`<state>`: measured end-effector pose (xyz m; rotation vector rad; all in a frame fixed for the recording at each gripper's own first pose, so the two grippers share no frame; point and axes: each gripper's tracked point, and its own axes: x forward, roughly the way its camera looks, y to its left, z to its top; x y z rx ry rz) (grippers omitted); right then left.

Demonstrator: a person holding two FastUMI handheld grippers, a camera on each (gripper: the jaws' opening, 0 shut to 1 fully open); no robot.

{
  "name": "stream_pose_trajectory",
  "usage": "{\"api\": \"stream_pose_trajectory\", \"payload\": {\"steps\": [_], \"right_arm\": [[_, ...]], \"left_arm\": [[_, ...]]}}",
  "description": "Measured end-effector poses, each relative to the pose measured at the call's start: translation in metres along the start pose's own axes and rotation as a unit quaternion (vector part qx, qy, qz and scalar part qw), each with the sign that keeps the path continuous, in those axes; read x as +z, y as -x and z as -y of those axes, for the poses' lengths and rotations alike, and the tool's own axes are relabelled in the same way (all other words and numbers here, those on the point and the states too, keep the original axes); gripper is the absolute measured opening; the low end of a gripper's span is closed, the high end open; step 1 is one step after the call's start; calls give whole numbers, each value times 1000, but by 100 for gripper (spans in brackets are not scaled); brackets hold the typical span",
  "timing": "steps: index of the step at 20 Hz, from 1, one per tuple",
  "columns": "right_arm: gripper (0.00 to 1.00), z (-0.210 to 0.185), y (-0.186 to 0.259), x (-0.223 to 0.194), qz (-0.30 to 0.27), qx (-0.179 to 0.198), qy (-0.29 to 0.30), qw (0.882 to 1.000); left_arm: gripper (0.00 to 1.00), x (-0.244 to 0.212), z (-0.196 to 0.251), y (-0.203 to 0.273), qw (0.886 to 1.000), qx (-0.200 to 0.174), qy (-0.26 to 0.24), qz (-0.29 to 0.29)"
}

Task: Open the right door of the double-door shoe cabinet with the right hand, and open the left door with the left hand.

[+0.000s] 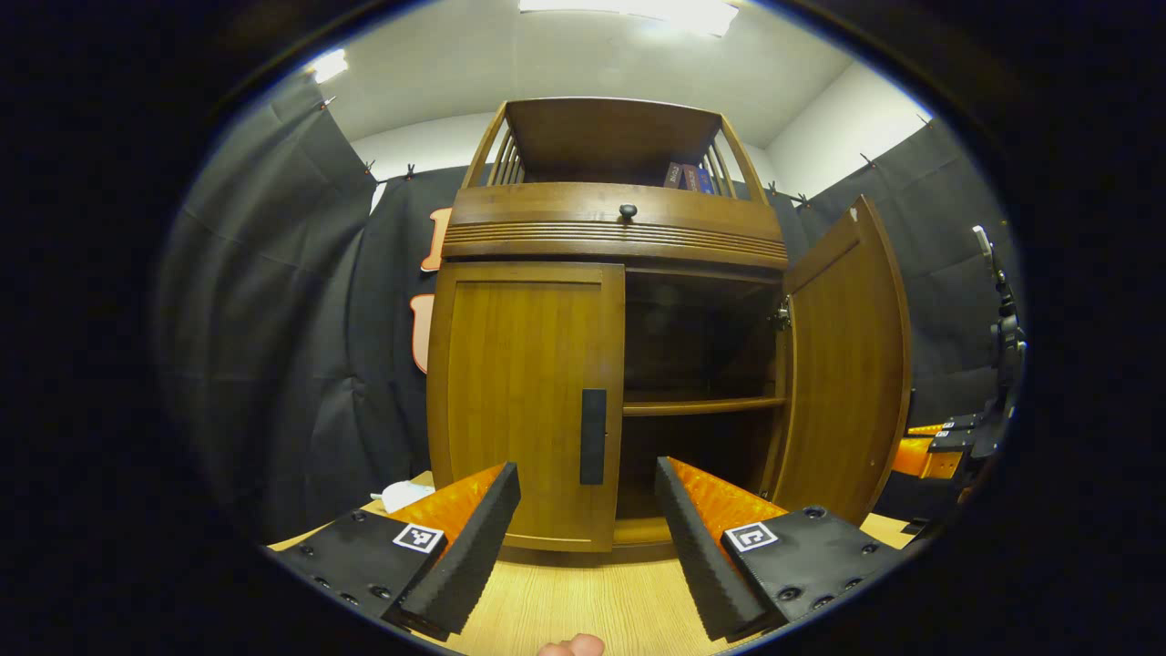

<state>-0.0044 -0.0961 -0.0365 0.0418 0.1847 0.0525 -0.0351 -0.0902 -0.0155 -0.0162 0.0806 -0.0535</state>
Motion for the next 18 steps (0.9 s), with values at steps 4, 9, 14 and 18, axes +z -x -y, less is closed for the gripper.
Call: {"api": "stream_pose_trajectory", "payload": {"steps": [4, 9, 14, 18], "right_arm": [[3, 51, 4, 0, 6, -51, -10, 999], [0, 61, 5, -3, 3, -36, -36, 999], [5, 80, 4, -3, -7, 10, -12, 1000], [0, 98, 3, 0, 5, 43, -45, 998]], "left_arm": [[97, 0, 6, -3, 1000, -3, 4, -3], [97, -4, 3, -6, 1000, 4, 4, -5], [97, -9, -1, -22, 1000, -6, 15, -13], [97, -3, 1, -47, 1000, -18, 15, -1]]}}
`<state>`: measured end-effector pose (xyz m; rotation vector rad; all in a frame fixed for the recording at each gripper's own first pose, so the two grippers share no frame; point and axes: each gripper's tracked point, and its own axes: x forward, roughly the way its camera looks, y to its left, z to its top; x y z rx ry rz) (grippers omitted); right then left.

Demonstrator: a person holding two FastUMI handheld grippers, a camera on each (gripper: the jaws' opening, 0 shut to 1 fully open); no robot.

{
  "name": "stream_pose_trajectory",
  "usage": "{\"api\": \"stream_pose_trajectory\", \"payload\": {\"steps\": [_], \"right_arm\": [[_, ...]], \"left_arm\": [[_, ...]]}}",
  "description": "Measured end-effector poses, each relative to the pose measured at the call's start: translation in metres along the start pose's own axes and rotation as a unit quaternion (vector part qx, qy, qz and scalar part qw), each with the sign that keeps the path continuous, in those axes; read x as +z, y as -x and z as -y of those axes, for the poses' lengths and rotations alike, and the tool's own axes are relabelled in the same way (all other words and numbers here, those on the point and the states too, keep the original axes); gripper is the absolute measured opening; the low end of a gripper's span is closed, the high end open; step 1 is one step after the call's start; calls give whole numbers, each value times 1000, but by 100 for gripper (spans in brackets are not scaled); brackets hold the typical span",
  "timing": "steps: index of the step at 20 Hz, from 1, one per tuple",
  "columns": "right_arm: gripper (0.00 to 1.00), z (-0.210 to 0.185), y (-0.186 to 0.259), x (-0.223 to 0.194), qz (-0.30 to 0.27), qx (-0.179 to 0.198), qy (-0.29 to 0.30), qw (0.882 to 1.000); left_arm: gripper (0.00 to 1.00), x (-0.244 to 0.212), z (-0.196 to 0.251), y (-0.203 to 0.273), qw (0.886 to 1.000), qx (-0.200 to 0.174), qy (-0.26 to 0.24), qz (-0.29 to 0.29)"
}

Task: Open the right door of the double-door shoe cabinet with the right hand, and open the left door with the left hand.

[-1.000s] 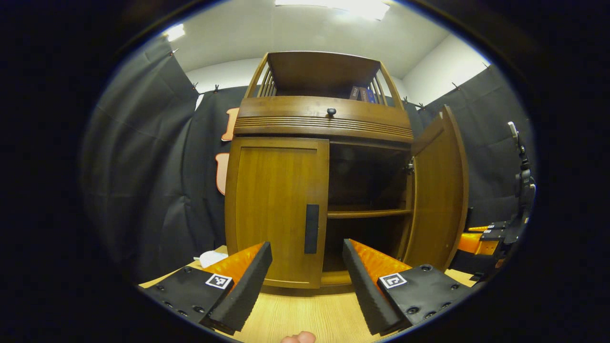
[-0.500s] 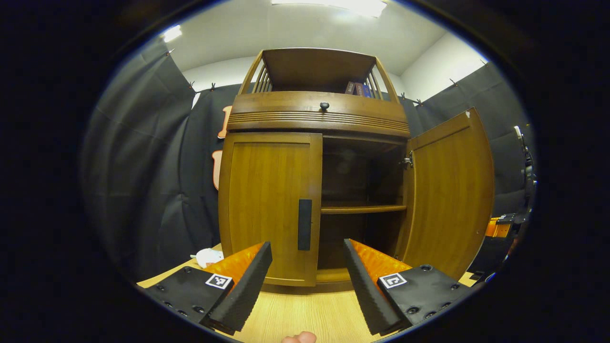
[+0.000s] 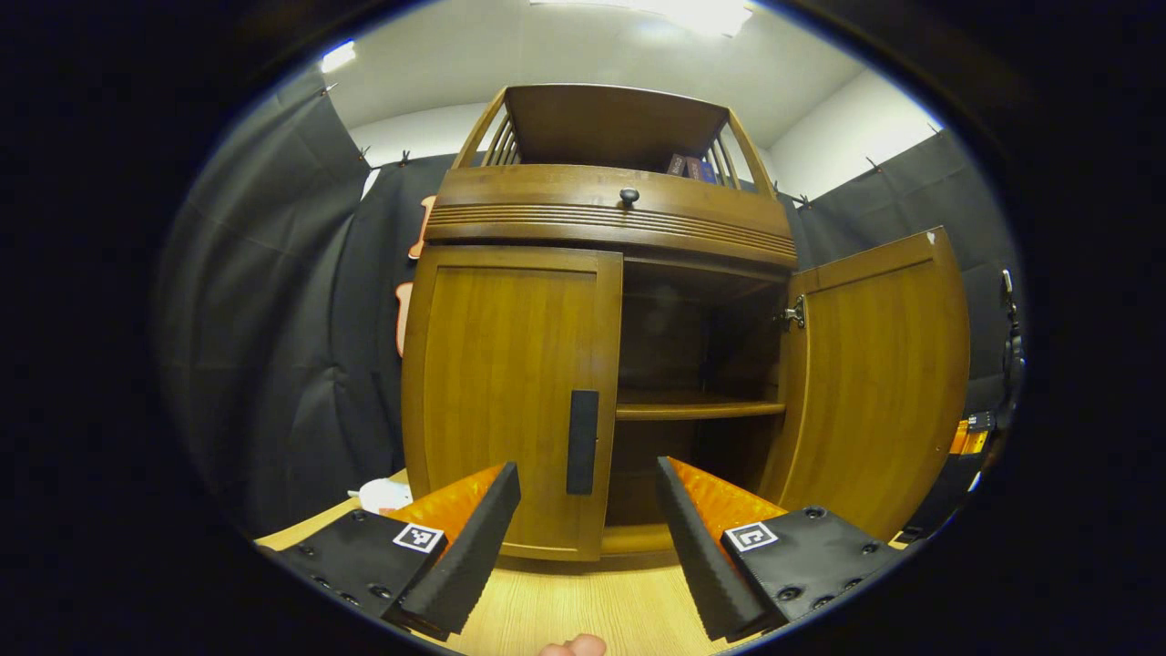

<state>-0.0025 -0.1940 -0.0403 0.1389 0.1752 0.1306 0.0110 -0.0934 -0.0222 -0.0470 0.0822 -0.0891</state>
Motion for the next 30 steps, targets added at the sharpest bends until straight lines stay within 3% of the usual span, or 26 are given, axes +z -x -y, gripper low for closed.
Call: {"api": "stream_pose_trajectory", "payload": {"steps": [1, 3, 6, 11, 13, 14, 15, 17, 19, 20, 22, 27, 28, 29, 30], "right_arm": [[5, -1, -2, 0, 3, 8, -2, 1000], [2, -3, 0, -1, 5, 20, 12, 1000], [5, 5, 9, -11, -14, 4, 1, 1000], [48, 18, 46, -6, -3, -28, -23, 999], [49, 24, 58, 4, 4, -41, -13, 999], [65, 26, 62, 5, 4, -49, -7, 999], [68, 26, 65, 4, 0, -56, -2, 998], [85, 27, 72, 10, 7, -68, 7, 998], [92, 26, 75, 14, 11, -78, 4, 997], [86, 26, 76, 15, 13, -82, 0, 997], [96, 23, 80, 15, 19, -87, -8, 996], [98, 20, 88, 22, 29, -100, -3, 995], [97, 20, 89, 25, 30, -101, -5, 994], [85, 19, 91, 27, 34, -102, -8, 994], [88, 18, 92, 30, 41, -105, -10, 994]], "left_arm": [[97, 0, -1, -6, 1000, -1, -4, 3], [97, -3, 2, -22, 1000, -7, -5, 5], [96, -8, -5, -44, 1000, 6, -11, 0], [97, -7, -11, -84, 1000, 7, -28, 4], [96, -12, -10, -99, 999, 2, -32, -2], [97, -15, -10, -107, 999, 0, -33, -6], [96, -18, -8, -115, 999, -4, -32, -9], [97, -21, -11, -129, 999, -6, -33, -11], [98, -25, -10, -143, 999, -9, -29, -12], [98, -27, -11, -149, 999, -9, -29, -14], [98, -33, -12, -158, 999, -4, -33, -21], [98, -37, -22, -172, 999, 15, -45, -17], [98, -33, -24, -175, 999, 16, -39, -8], [98, -34, -25, -177, 999, 15, -29, -6], [98, -36, -28, -179, 999, 17, -27, -11]]}}
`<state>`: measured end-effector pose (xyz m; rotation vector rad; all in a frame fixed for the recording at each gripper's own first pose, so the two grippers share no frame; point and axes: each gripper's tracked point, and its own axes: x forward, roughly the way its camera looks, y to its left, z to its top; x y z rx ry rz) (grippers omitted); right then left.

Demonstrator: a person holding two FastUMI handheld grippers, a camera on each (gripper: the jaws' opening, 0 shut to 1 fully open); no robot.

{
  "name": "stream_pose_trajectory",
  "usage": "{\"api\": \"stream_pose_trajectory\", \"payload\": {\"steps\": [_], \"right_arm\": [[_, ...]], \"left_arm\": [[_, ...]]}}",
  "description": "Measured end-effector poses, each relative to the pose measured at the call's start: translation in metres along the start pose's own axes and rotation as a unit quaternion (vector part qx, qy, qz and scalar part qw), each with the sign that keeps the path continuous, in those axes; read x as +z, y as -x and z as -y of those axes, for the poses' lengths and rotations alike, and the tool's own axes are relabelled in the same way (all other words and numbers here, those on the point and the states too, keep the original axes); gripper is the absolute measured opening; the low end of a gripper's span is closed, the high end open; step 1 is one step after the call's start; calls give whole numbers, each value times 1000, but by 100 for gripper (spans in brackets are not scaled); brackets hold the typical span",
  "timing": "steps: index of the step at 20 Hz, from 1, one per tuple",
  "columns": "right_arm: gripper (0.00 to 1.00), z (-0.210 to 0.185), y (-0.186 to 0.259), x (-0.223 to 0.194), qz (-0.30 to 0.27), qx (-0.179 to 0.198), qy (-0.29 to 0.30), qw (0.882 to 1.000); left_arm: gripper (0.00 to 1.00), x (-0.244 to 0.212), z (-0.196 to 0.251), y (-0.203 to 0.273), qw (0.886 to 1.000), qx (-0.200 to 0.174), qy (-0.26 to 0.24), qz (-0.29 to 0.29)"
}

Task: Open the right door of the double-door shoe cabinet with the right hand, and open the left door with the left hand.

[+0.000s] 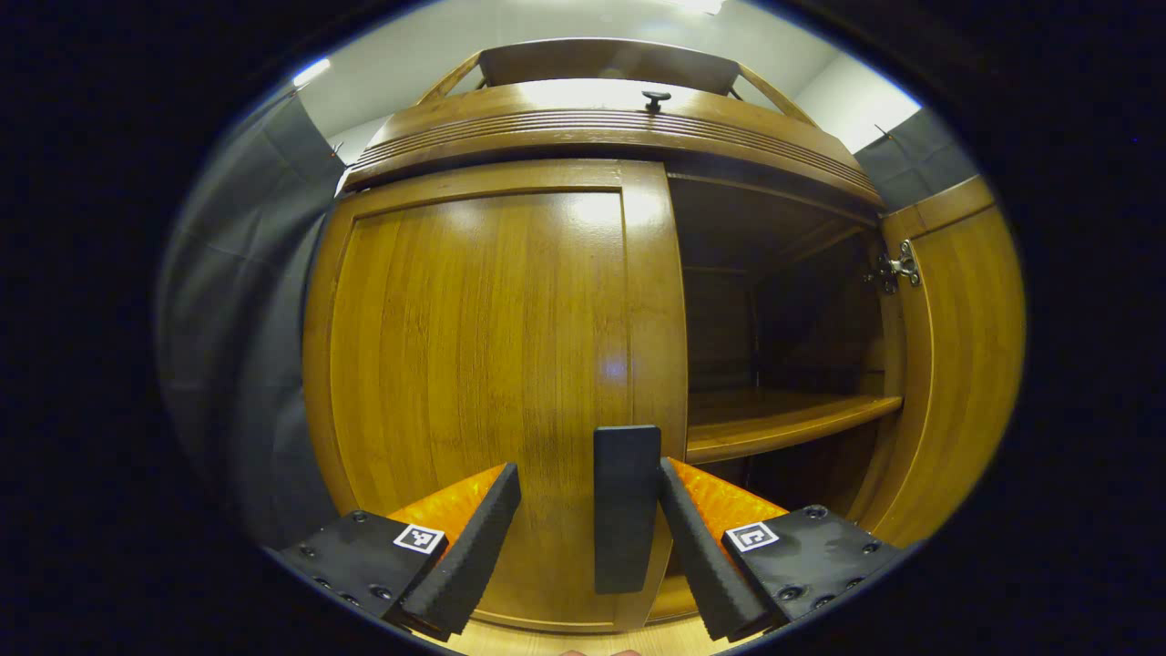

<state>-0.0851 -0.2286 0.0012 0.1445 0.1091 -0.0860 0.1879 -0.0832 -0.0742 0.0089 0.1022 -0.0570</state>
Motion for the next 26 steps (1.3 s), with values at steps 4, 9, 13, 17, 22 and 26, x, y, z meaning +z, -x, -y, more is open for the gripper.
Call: {"api": "stream_pose_trajectory", "payload": {"steps": [4, 9, 13, 17, 22, 26], "right_arm": [[95, 4, 4, 5, 11, -11, -6, 1000], [91, 10, 10, 2, 8, -24, -7, 1000], [92, 4, 8, -3, 2, -26, -19, 999], [91, -8, 3, -3, 3, -18, 0, 1000], [92, -14, -8, -5, -6, -10, 9, 1000], [91, -21, -12, -2, 0, -8, 4, 1000]], "left_arm": [[79, 1, 16, -2, 999, -38, 11, 0], [38, -4, 22, -2, 999, -30, 0, -15], [39, -5, 20, 9, 999, -13, -17, -37], [35, 2, 11, 50, 999, 1, -22, -39], [35, 6, -4, 87, 999, -10, -14, -52], [35, 11, -21, 117, 998, -7, -17, -53]]}}
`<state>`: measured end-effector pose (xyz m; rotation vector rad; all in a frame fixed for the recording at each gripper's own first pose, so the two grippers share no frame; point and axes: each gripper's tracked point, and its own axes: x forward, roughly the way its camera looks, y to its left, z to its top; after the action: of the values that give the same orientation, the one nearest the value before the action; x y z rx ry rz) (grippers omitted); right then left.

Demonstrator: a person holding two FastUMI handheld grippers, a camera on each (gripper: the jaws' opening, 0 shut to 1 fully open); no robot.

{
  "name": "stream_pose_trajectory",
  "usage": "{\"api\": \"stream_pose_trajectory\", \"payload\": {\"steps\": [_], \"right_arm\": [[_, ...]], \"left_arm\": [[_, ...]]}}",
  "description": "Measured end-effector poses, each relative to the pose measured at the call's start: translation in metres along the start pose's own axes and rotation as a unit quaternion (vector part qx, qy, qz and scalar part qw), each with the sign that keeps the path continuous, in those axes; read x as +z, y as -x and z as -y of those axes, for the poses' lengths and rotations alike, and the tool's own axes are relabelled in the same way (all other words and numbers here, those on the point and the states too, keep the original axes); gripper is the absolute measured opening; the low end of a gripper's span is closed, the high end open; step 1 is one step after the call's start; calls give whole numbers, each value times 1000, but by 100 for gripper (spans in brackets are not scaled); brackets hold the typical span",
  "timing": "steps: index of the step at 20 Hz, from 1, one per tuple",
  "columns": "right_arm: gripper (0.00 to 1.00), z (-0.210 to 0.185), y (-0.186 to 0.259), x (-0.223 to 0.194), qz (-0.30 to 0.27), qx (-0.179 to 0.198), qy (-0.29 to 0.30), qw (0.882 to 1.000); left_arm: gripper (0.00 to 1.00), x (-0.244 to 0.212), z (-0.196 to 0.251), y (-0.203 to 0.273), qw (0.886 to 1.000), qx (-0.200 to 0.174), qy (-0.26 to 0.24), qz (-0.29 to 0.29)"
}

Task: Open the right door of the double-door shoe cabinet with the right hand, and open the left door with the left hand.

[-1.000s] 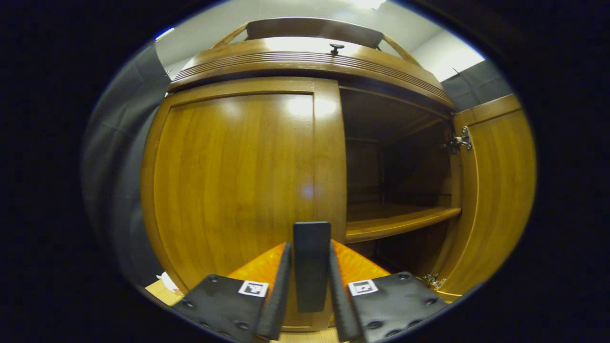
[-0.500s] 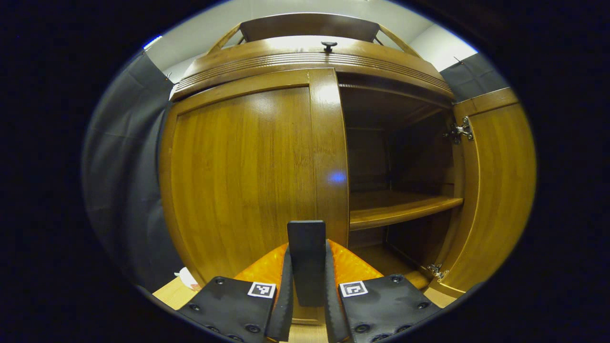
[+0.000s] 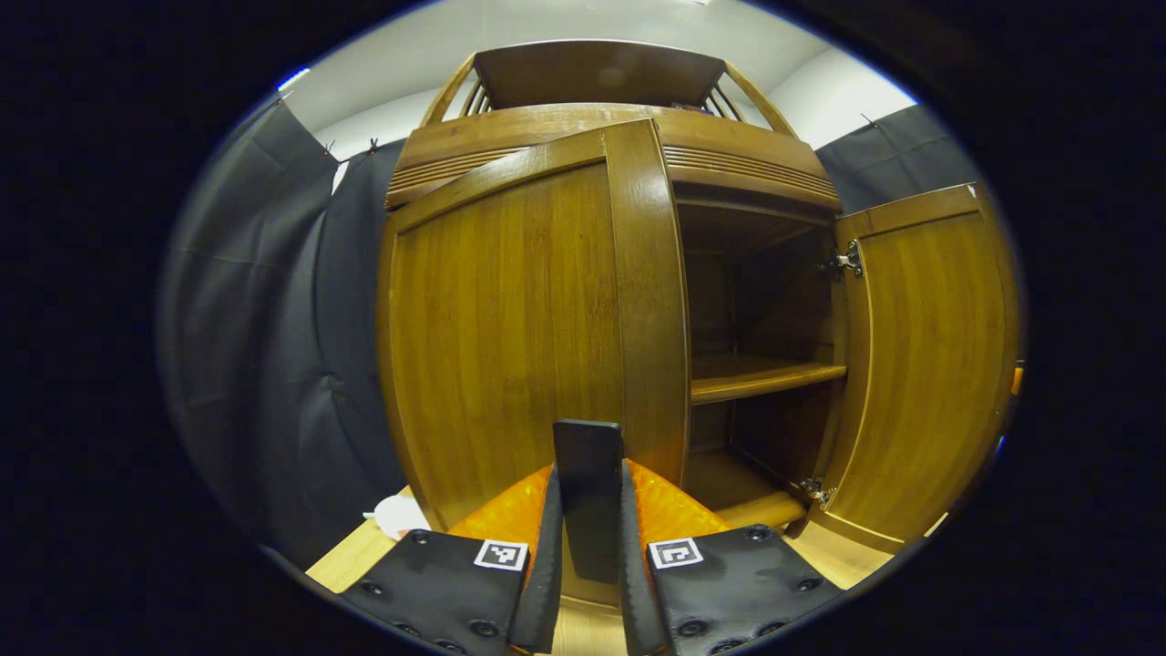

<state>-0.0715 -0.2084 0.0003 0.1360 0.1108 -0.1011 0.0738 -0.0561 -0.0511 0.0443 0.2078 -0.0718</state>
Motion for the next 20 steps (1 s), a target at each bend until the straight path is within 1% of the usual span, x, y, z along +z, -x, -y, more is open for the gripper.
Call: {"api": "stream_pose_trajectory", "payload": {"steps": [5, 6, 8, 9, 10, 12, 14, 15, 16, 17, 18, 19, 20], "right_arm": [[91, -3, 1, 2, -1, -5, 2, 1000], [91, -1, 2, 0, -3, -12, 4, 1000], [91, 0, 6, -2, -5, -19, 2, 1000], [91, -2, 9, -3, -9, -18, -1, 1000], [91, -5, 11, -3, -10, -17, -3, 1000], [91, -5, 14, -3, -10, -19, -1, 1000], [91, -6, 16, -4, -11, -22, -2, 1000], [91, -7, 16, -4, -12, -21, -5, 1000], [91, -8, 18, -5, -13, -21, -7, 1000], [91, -9, 19, -5, -13, -21, -9, 1000], [91, -10, 19, -5, -13, -21, -10, 1000], [91, -12, 20, -6, -14, -20, -12, 1000], [91, -13, 21, -7, -15, -21, -13, 1000]], "left_arm": [[34, 1, -30, 39, 1000, 31, -2, 4], [27, 1, -37, 47, 999, 35, -1, 4], [27, 0, -49, 58, 999, 37, -1, 2], [35, 0, -55, 64, 999, 40, -5, 1], [31, 0, -62, 70, 999, 44, -8, 1], [31, 1, -77, 80, 998, 53, -14, 6], [22, 1, -93, 90, 998, 65, -8, 14], [25, 1, -98, 91, 998, 68, -2, 18], [24, 1, -105, 96, 997, 69, 4, 21], [20, 3, -111, 98, 997, 68, 7, 25], [22, 4, -119, 101, 997, 67, 7, 28], [20, 6, -129, 103, 997, 65, -1, 32], [22, 5, -136, 104, 998, 57, -13, 29]]}}
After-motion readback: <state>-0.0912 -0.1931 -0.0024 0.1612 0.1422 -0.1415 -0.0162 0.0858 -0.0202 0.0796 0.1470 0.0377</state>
